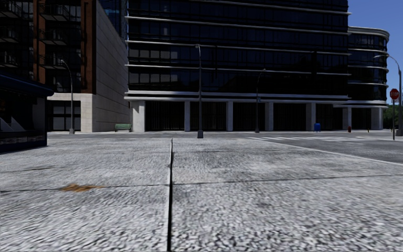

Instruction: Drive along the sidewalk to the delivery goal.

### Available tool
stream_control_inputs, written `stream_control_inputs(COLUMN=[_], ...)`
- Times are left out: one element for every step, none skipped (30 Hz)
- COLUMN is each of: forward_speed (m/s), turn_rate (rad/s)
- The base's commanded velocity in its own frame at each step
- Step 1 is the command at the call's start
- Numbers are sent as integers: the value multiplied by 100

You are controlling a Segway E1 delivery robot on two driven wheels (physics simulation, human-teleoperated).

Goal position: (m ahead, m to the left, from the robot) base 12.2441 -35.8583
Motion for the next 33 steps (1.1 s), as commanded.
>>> stream_control_inputs(forward_speed=[200, 200, 200, 200, 200, 200, 200, 200, 200, 200, 200, 200, 200, 200, 200, 200, 200, 200, 200, 200, 200, 200, 200, 200, 200, 200, 200, 200, 200, 200, 200, 200, 200], turn_rate=[0, 0, 0, 0, 0, 0, 0, 0, 0, 0, 0, 0, 0, 0, 0, 0, 0, 0, 0, 0, 0, 0, 0, 0, 0, 0, 0, 0, 0, 0, 0, 0, 0])
